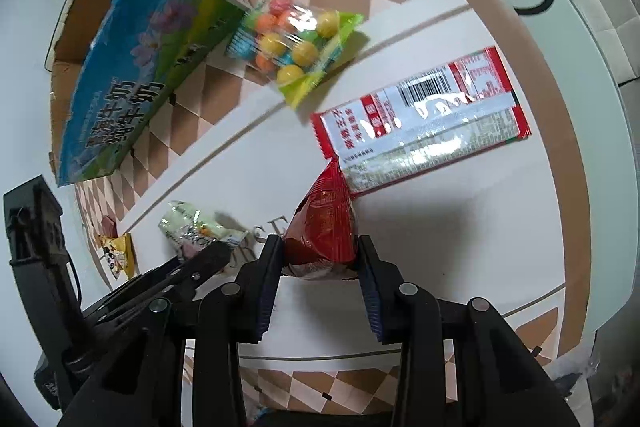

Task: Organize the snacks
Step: 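Lift both held packs into the box and open both tools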

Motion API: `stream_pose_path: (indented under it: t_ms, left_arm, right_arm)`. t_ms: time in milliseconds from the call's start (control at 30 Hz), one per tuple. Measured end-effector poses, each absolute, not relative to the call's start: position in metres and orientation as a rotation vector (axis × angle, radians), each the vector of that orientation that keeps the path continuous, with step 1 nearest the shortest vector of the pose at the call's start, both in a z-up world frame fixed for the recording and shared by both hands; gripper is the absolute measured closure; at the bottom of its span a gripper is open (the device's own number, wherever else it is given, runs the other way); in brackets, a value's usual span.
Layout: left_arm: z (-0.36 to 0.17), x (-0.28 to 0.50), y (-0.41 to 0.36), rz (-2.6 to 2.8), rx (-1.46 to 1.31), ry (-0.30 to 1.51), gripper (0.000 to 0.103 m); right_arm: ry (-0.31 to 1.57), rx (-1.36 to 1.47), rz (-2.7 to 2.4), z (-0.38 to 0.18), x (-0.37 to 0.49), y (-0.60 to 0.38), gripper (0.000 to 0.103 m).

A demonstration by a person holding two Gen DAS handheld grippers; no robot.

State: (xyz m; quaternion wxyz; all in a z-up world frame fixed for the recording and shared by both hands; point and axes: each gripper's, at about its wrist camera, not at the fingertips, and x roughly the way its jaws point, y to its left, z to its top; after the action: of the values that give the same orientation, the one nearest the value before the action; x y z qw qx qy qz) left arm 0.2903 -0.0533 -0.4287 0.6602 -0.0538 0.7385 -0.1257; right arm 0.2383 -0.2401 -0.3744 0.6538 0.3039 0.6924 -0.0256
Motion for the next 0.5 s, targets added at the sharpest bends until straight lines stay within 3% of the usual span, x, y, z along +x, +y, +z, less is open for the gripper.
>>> stream_pose_path:
  t_ms: [267, 500]
  left_arm:
    - [-0.350, 0.311, -0.029, -0.306, -0.226, 1.530, 0.069]
    - [-0.283, 0.365, -0.007, -0.292, -0.263, 1.366, 0.069]
  right_arm:
    - [1.500, 0.698, 0.031, -0.332, 0.261, -0.228, 0.063]
    - [1.367, 0.661, 0.152, -0.256, 0.317, -0.209, 0.063]
